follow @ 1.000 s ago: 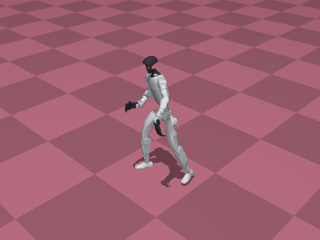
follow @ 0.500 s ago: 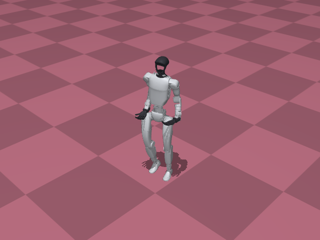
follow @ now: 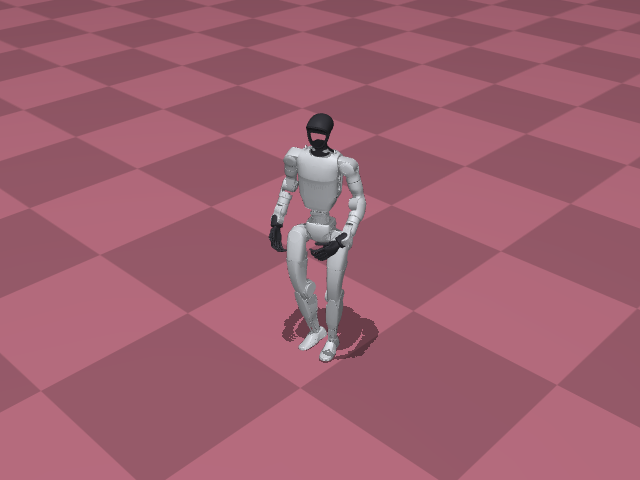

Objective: Kungfu

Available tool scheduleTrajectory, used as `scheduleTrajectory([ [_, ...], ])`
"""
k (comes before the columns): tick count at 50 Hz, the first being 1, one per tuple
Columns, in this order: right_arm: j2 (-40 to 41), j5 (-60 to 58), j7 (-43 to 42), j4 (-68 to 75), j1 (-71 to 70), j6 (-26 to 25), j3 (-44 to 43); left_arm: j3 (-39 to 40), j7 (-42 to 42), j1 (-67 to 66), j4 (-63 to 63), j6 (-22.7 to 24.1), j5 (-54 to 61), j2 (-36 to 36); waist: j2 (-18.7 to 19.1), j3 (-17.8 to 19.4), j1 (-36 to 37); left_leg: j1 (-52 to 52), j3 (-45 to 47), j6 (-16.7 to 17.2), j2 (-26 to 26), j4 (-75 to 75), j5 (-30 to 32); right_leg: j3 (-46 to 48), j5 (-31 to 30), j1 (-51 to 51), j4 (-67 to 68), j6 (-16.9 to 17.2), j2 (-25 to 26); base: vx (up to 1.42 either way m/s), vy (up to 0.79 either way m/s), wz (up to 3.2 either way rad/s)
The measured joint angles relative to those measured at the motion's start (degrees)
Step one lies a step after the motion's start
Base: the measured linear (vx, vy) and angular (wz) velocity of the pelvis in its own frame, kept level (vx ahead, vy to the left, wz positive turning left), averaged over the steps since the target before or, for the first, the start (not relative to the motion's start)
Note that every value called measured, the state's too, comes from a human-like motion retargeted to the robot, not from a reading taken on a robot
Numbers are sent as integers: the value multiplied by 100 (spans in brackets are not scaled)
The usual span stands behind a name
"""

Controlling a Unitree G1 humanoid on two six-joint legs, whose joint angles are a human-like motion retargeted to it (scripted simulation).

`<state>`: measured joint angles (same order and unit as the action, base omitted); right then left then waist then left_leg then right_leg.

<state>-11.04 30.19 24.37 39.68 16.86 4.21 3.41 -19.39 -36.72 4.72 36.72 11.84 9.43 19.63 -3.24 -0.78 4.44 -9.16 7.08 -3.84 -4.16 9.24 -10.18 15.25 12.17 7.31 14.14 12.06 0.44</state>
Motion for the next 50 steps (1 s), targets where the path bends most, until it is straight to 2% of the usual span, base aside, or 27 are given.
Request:
scheduleTrajectory([
  [6, 17, -1154, -3, -243, -452, -55, 297, 10, 856, -226, 51, 1007, -1909, -654, 169, -186, -210, 130, 603, 128, 275, -186, -112, -149, -367, -139, -28, -166, -346, -37, -4, -158],
  [10, 18, -1422, -104, -432, -581, -15, 434, 30, 1474, -401, 143, 1580, -2677, -968, 383, -178, -146, 350, 1174, 280, 593, -359, -156, 377, -1112, -189, 21, -812, -861, -45, -6, -217],
  [13, -9, -1590, -164, -542, -554, -28, 507, -73, 1997, -446, 216, 1845, -2871, -1026, 535, -187, -119, 563, 1633, 433, 847, -493, -150, 1035, -1472, -280, -109, -1332, -1199, -46, -18, -207],
  [15, -41, -1747, -252, -603, -496, 6, 515, -148, 2368, -428, 266, 2013, -2902, -1031, 608, -207, -115, 698, 1901, 547, 997, -563, -133, 1551, -1510, -356, -228, -1433, -1369, -44, -27, -184],
  [17, -40, -1823, -380, -645, -416, 32, 490, -236, 2535, -381, 296, 2252, -2904, -1006, 615, -234, -148, 797, 2090, 664, 1092, -582, -95, 2011, -1587, -448, -387, -1260, -1481, -42, -38, -151],
  [18, -28, -1831, -436, -662, -370, 36, 473, -275, 2571, -369, 320, 2321, -2903, -989, 579, -253, -177, 827, 2171, 711, 1100, -574, -65, 2123, -1483, -487, -532, -898, -1493, -43, -46, -129],
  [19, 5, -1831, -486, -671, -340, 30, 464, -318, 2597, -350, 352, 2380, -2900, -957, 561, -255, -214, 874, 2251, 759, 1150, -574, -19, 2122, -1303, -509, -618, -827, -1425, -45, -52, -118],
  [22, 114, -1831, -620, -670, -274, -39, 461, -472, 2688, -293, 407, 2525, -2899, -813, 548, -248, -351, 1037, 2454, 894, 1386, -571, 215, 1828, -809, -529, -782, -1152, -1036, -49, -66, -96],
  [25, 143, -1825, -810, -652, -233, -142, 389, -627, 2874, -257, 438, 2753, -3001, -715, 544, -271, -491, 1152, 2727, 919, 1641, -512, 612, 1420, -532, -496, -857, -1213, -726, -36, -50, -62],
  [27, 96, -1764, -883, -607, -301, -220, 376, -668, 3186, -241, 506, 2922, -3221, -731, 497, -229, -602, 1145, 2719, 819, 1838, -317, 988, 1196, -373, -459, -847, -1283, -587, -58, -74, -74],
  [29, 94, -1649, -855, -530, -368, -379, 395, -682, 3701, -248, 591, 3037, -3460, -794, 380, -227, -793, 996, 2481, 456, 1936, 64, 1302, 1131, -258, -468, -879, -1359, -562, -37, -57, -76],
  [30, 117, -1568, -826, -478, -410, -486, 414, -670, 4001, -254, 637, 3111, -3591, -837, 286, -231, -899, 875, 2301, 151, 1936, 327, 1378, 1069, -209, -467, -896, -1395, -588, -25, -49, -99],
  [32, 155, -1311, -815, -380, -488, -675, 466, -640, 4494, -254, 719, 3274, -3732, -898, 144, -225, -896, 693, 1873, 108, 1838, 756, 1180, 816, -163, -421, -886, -1466, -556, -32, -66, -146],
  [35, 158, -929, -847, -222, -653, -926, 497, -565, 4812, -238, 909, 3485, -3866, -1037, 23, -123, -569, 367, 550, 600, 1252, 1338, 889, 422, -160, -398, -851, -1539, -413, -32, -54, -211],
  [37, 122, -837, -766, -173, -751, -1047, 514, -539, 4835, -209, 1005, 3517, -3888, -1116, -51, -35, -348, 157, 52, 782, 765, 1606, 706, 129, -175, -423, -831, -1557, -379, -23, -43, -228],
  [39, 23, -914, -695, -136, -854, -1075, 532, -529, 4835, -136, 1047, 3542, -3954, -1128, -76, 40, -192, -59, 44, 870, 590, 1808, 575, -79, -175, -457, -791, -1572, -361, -11, -30, -198],
  [44, -263, -1331, -698, -28, -1172, -875, 756, -579, 4806, -13, 1065, 3453, -4103, -963, 54, 237, -91, -643, 175, 675, 262, 1818, 375, -543, -142, -605, -717, -1663, -129, -2, -32, -143],
  [50, -236, -1744, -563, 354, -1759, -672, 778, -132, 4120, -244, 1186, 3011, -3774, -953, 288, 595, 97, -1250, 366, 762, 6, 1068, 574, -1197, -116, -996, -747, -1762, 381, 12, -34, -126],
])
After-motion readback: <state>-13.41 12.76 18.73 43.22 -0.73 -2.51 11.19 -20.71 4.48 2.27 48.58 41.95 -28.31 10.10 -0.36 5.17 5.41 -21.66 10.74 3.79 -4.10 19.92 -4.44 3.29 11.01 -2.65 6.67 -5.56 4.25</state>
